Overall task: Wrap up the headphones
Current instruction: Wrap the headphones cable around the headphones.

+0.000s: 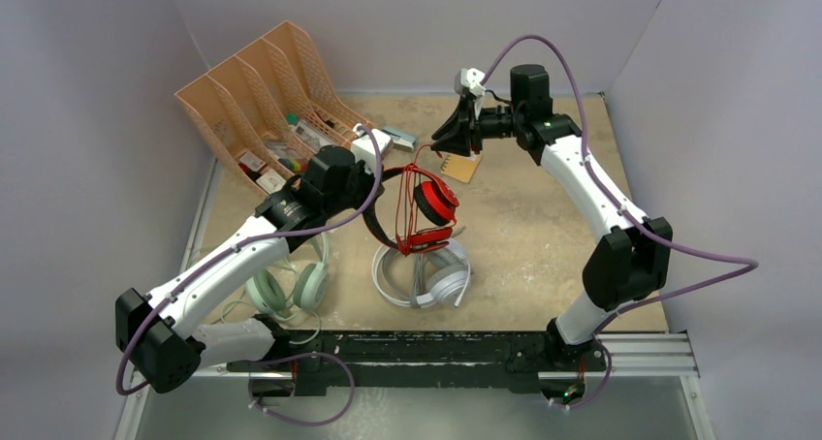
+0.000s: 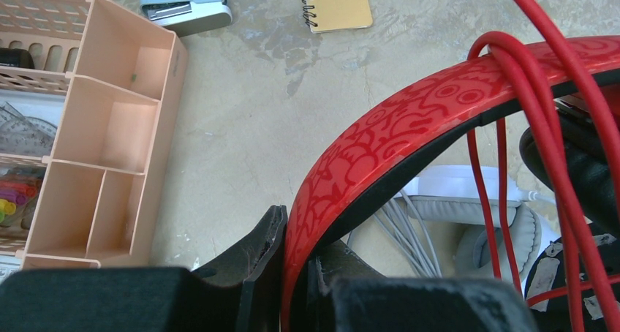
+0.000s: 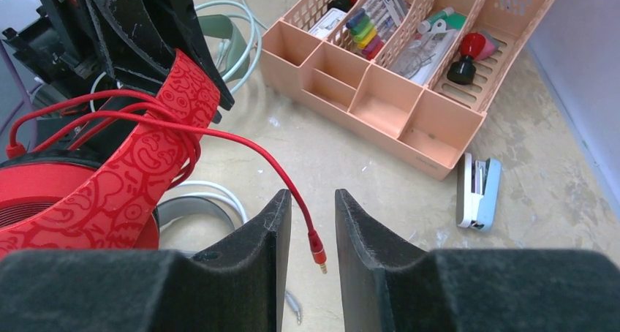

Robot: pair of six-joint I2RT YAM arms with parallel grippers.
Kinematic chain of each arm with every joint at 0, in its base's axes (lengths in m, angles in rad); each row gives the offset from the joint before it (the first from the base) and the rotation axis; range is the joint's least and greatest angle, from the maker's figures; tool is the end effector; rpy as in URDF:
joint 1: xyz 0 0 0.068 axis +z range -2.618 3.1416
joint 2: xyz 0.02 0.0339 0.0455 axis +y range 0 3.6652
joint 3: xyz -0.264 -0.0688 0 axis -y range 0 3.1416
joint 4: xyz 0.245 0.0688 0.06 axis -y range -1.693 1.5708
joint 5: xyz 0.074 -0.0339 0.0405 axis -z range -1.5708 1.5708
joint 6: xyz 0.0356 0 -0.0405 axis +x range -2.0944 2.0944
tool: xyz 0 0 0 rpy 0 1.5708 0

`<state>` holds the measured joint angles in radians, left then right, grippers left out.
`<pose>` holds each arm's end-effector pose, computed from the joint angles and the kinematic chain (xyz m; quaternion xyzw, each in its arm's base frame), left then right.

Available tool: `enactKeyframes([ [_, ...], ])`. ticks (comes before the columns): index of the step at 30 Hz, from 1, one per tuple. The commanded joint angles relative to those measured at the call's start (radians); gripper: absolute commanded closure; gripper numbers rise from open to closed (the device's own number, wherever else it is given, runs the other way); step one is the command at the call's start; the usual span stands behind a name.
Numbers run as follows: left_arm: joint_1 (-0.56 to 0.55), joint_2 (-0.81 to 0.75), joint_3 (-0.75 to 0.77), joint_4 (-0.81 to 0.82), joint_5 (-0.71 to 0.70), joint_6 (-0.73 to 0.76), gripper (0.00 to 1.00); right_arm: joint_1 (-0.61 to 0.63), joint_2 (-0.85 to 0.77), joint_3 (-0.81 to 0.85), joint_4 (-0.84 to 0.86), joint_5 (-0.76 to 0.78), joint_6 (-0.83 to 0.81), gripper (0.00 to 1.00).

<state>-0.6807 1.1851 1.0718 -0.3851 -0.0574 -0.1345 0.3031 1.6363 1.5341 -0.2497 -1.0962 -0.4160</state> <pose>0.2089 -0.1665 0.3377 0.2177 0.8314 -0.1798 0.4786 0.3455 0.1412 0.3805 -0.5254 0.5502 0.3990 0.5119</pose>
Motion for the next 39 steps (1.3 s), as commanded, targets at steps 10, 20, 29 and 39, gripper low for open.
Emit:
enactKeyframes([
  [10,0.007,-0.042,0.057,0.075,0.029,-0.017,1.0,0.019,0.011,-0.007,0.043,-0.059,-0.003,0.68],
  [20,0.006,-0.073,0.056,0.115,0.014,0.078,1.0,0.022,0.061,0.038,0.11,-0.072,0.242,1.0],
  [29,-0.004,0.0,0.203,0.136,-0.045,0.257,1.0,0.048,0.093,-0.077,0.624,-0.041,0.933,1.0],
  [39,-0.05,0.033,0.269,0.1,-0.116,0.354,1.0,0.077,0.187,-0.157,1.146,-0.033,1.46,1.0],
])
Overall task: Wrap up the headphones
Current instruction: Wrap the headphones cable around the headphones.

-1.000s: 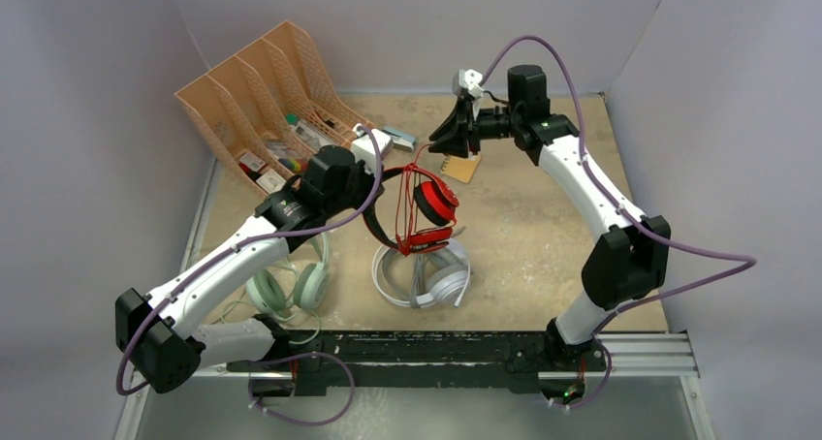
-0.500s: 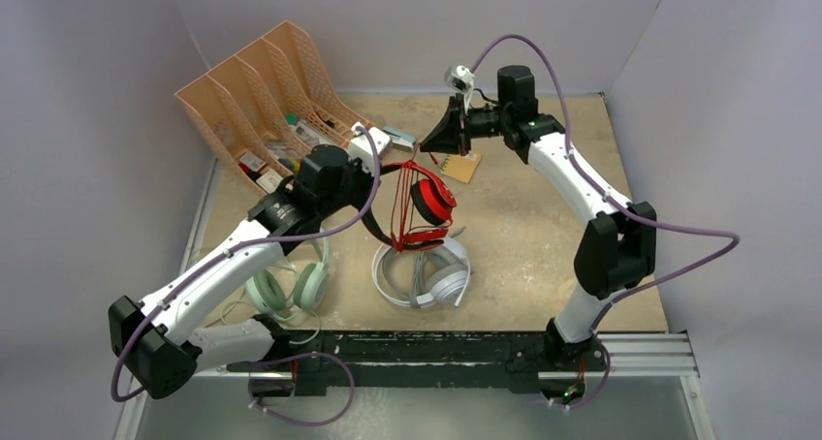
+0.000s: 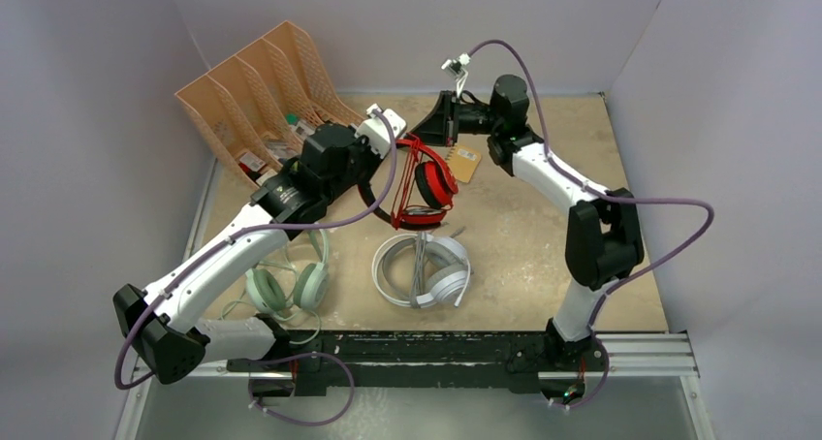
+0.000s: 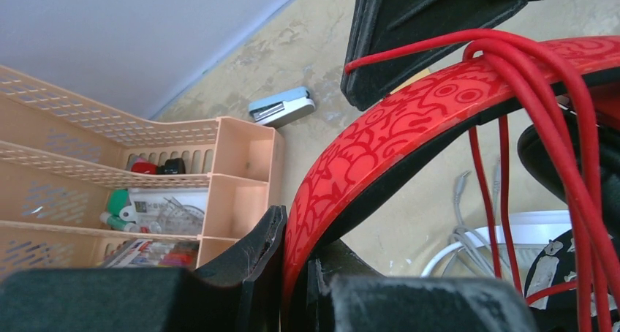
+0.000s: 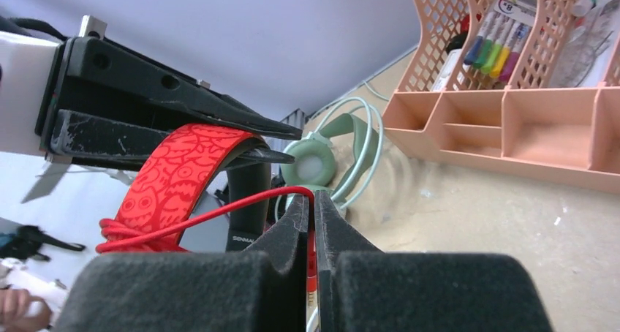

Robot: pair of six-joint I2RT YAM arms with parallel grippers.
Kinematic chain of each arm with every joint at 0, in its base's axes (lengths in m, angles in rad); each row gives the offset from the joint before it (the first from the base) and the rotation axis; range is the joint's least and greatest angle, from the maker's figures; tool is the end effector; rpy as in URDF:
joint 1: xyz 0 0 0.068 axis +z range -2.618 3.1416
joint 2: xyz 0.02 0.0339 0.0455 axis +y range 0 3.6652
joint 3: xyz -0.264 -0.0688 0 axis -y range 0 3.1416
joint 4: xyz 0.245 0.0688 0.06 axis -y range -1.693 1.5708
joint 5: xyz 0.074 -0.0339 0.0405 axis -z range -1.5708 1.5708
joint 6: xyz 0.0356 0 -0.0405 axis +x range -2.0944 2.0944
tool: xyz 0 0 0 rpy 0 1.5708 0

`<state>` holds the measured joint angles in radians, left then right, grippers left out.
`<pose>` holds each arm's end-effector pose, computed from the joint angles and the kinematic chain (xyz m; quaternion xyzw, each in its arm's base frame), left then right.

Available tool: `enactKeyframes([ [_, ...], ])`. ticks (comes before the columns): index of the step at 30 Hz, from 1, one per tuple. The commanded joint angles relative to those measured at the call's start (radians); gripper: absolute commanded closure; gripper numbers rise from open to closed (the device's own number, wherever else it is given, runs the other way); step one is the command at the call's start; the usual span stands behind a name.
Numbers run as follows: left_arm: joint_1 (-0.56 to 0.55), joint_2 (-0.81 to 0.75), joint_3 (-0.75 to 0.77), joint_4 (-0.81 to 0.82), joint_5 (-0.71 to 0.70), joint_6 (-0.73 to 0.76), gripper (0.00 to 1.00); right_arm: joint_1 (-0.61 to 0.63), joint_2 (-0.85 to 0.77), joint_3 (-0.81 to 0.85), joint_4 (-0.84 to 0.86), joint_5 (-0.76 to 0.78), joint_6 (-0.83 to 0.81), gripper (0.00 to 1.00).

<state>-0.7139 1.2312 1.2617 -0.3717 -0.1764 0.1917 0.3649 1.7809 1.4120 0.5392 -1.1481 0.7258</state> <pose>0.2141 -0.1772 0.3934 0.3103 0.7539 -0.0788 0.5737 0.3738 0.1775 0.3543 -0.3114 0.6069 0.6323 0.3674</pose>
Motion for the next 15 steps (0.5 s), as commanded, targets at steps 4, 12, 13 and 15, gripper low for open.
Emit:
enactKeyframes([
  [4,-0.019,-0.012,0.081,0.091,-0.023,0.027,1.0,0.047,0.081,-0.045,0.547,0.027,0.487,1.0],
  [12,-0.022,-0.024,0.054,0.103,-0.073,0.034,1.0,0.074,0.005,-0.14,0.46,0.136,0.514,1.0],
  [13,-0.021,-0.023,0.052,0.103,-0.077,0.033,1.0,0.074,-0.013,-0.151,0.42,0.156,0.498,1.0],
  [15,-0.021,-0.021,0.049,0.103,-0.081,0.032,1.0,0.076,-0.042,-0.168,0.367,0.181,0.483,1.0],
])
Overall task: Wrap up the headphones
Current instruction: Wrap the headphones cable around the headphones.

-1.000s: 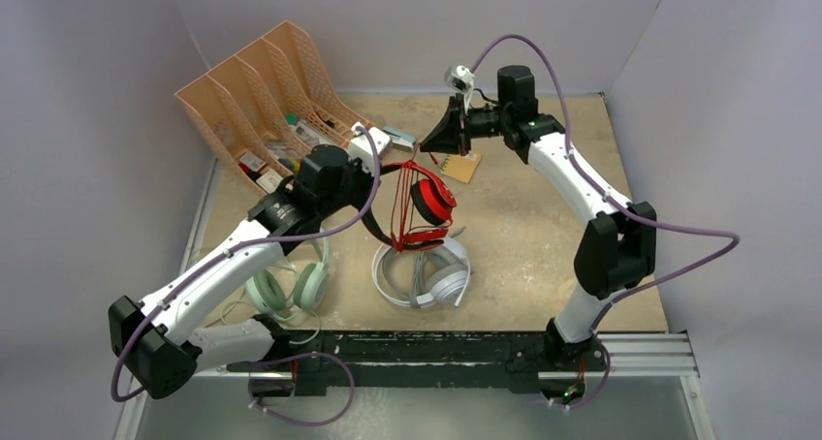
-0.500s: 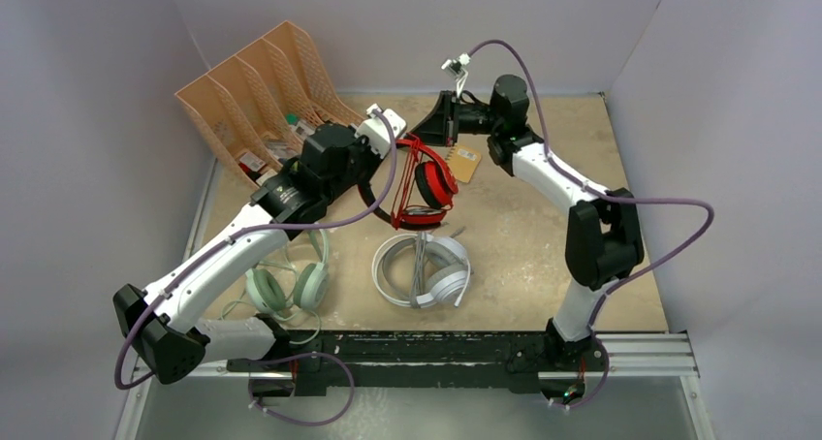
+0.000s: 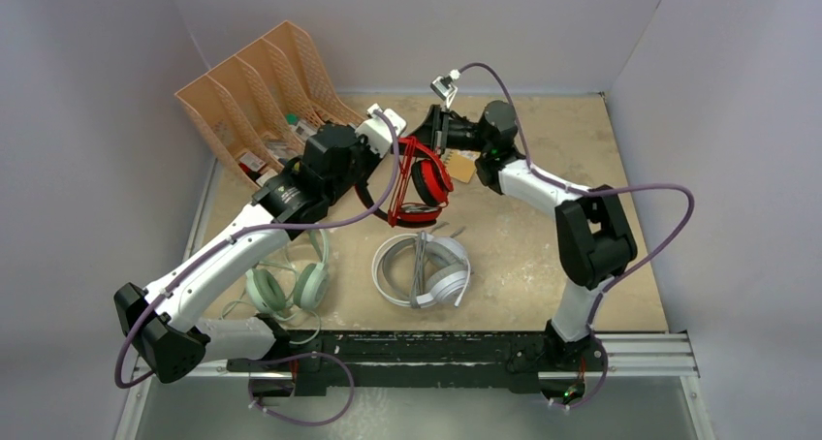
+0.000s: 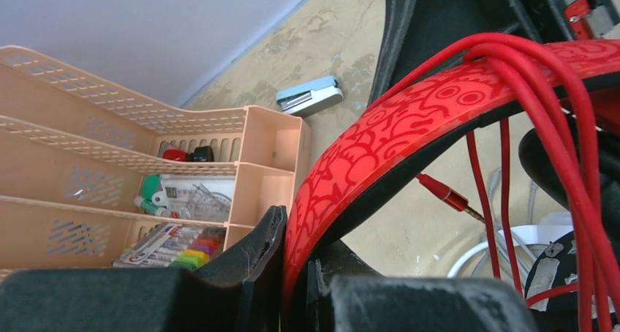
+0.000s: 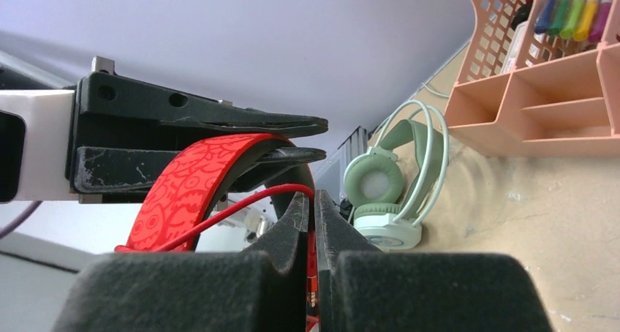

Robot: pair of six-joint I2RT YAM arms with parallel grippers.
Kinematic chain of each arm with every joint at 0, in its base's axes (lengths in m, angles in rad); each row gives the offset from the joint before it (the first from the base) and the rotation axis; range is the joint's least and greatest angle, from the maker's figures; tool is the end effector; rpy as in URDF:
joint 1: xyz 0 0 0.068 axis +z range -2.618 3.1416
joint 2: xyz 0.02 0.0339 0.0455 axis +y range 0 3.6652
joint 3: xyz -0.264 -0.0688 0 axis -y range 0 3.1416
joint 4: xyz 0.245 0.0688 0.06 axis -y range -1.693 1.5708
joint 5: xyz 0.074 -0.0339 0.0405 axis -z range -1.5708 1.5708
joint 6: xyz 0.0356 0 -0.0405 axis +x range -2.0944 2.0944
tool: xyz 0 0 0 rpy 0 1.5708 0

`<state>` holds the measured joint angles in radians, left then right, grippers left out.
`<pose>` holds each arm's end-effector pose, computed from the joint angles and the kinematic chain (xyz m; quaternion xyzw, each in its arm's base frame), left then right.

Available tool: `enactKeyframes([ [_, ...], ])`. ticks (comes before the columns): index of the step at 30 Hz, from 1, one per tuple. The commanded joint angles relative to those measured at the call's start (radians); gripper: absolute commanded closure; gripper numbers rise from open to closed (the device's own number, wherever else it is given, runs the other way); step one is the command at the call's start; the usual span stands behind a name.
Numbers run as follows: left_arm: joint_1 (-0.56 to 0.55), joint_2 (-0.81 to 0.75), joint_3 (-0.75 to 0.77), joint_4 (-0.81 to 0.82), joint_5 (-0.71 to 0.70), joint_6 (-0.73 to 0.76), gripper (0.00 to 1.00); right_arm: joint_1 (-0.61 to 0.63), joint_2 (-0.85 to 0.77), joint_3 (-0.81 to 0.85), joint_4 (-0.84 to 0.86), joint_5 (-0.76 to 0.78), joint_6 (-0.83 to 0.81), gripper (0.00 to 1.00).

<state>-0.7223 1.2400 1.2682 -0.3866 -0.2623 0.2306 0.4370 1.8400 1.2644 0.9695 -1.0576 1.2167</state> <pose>0.2154 -0.1775 0.3921 0.3075 0.7582 -0.0332 0.5740 0.3609 0.2028 0.3201 -0.2060 0.6028 0.7181 0.2803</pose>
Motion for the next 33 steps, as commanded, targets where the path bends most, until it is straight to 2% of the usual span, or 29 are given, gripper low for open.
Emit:
enactKeyframes([
  [1,-0.012,-0.03,0.042,0.118,0.005,-0.008,1.0,0.006,-0.113,-0.03,-0.071,0.095,-0.004,1.0],
  [7,-0.013,-0.024,0.046,0.12,0.009,-0.017,1.0,0.01,-0.153,-0.102,-0.022,0.103,0.056,1.0],
  [15,-0.014,-0.027,0.039,0.128,0.1,-0.05,1.0,0.026,-0.123,-0.051,-0.06,0.127,0.018,1.0],
  [28,-0.015,-0.042,0.024,0.119,0.018,-0.041,1.0,0.042,-0.221,-0.139,-0.061,0.114,0.038,1.0],
  [33,-0.015,-0.045,0.027,0.116,0.009,-0.034,1.0,0.042,-0.26,-0.164,-0.124,0.089,0.002,1.0],
])
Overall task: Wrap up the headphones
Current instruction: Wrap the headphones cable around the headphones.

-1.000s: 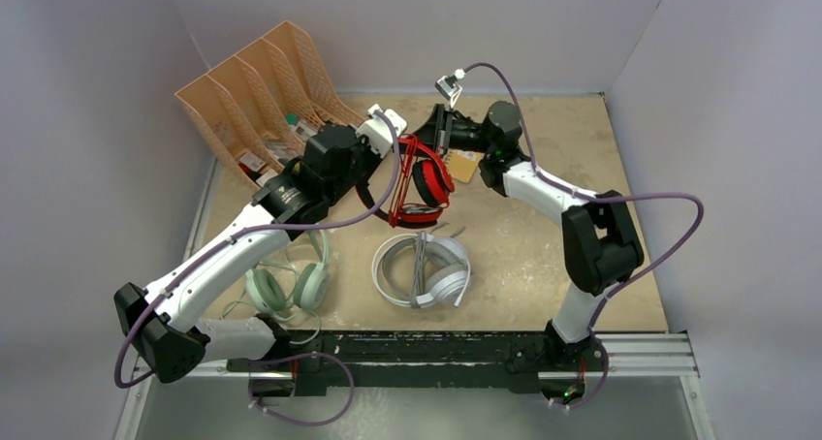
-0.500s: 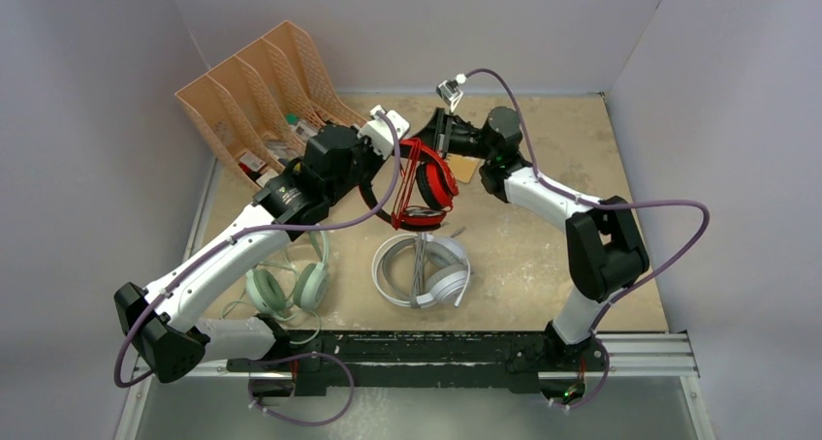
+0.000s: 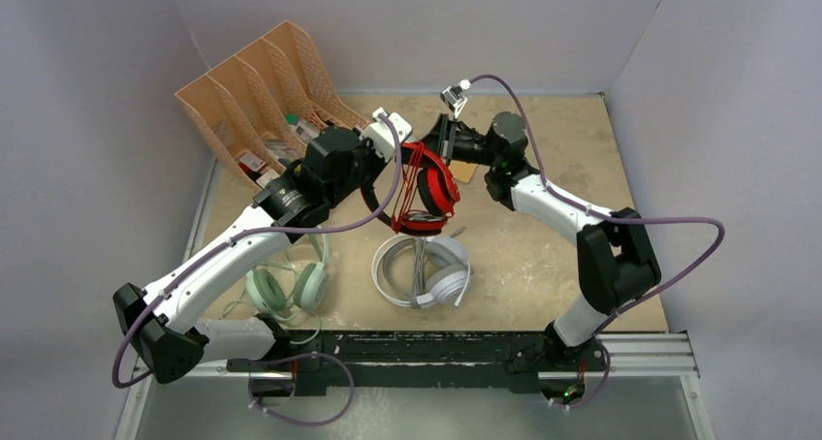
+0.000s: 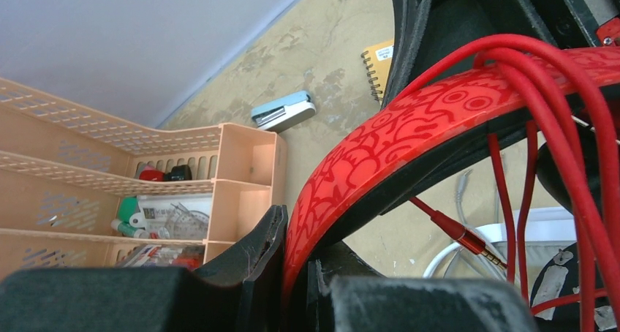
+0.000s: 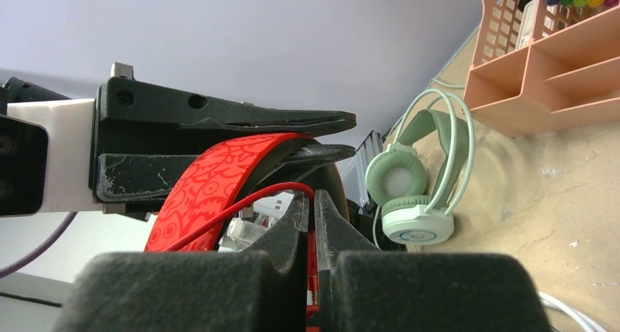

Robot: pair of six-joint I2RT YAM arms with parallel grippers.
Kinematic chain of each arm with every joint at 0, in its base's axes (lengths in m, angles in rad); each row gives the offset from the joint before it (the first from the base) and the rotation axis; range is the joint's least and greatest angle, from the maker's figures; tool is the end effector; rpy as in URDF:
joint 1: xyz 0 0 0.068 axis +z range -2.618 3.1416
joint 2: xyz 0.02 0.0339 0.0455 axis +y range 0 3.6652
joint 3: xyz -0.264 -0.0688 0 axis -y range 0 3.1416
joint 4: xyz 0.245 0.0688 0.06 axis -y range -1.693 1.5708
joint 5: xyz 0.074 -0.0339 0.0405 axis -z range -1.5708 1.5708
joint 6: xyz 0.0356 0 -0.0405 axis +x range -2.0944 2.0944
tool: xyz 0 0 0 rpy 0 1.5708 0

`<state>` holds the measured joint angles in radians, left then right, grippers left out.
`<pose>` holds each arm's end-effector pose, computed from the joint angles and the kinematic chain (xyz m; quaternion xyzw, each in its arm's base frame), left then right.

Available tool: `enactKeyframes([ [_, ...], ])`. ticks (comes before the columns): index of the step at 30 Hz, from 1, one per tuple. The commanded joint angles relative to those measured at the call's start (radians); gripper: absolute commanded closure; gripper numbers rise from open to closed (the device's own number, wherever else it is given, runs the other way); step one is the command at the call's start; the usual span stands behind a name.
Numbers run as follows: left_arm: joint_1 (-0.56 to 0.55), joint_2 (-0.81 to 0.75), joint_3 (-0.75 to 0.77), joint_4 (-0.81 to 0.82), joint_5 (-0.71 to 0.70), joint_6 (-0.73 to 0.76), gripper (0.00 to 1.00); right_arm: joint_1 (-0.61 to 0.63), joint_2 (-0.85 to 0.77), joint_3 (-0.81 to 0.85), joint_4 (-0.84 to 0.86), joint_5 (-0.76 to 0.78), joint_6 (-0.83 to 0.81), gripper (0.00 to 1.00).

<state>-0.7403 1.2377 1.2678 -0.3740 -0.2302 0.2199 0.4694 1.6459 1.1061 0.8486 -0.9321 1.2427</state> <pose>0.2115 -0.1822 0.3937 0.3165 0.7510 -0.0564 0.5768 0.3184 0.1936 0.3312 -0.1373 0.6249 0.7185 0.2726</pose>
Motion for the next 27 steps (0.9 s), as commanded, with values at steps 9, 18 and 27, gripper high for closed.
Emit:
enactKeyframes([
  [9,0.004,-0.046,0.028,0.095,-0.021,-0.011,1.0,0.009,-0.117,-0.038,-0.088,-0.123,-0.073,1.0],
  [18,0.003,-0.057,0.023,0.091,-0.011,-0.011,1.0,-0.01,-0.118,0.022,-0.211,-0.278,-0.235,1.0],
  [27,0.002,-0.073,0.013,0.097,0.008,0.014,1.0,-0.033,-0.123,0.146,-0.521,-0.351,-0.551,1.0],
])
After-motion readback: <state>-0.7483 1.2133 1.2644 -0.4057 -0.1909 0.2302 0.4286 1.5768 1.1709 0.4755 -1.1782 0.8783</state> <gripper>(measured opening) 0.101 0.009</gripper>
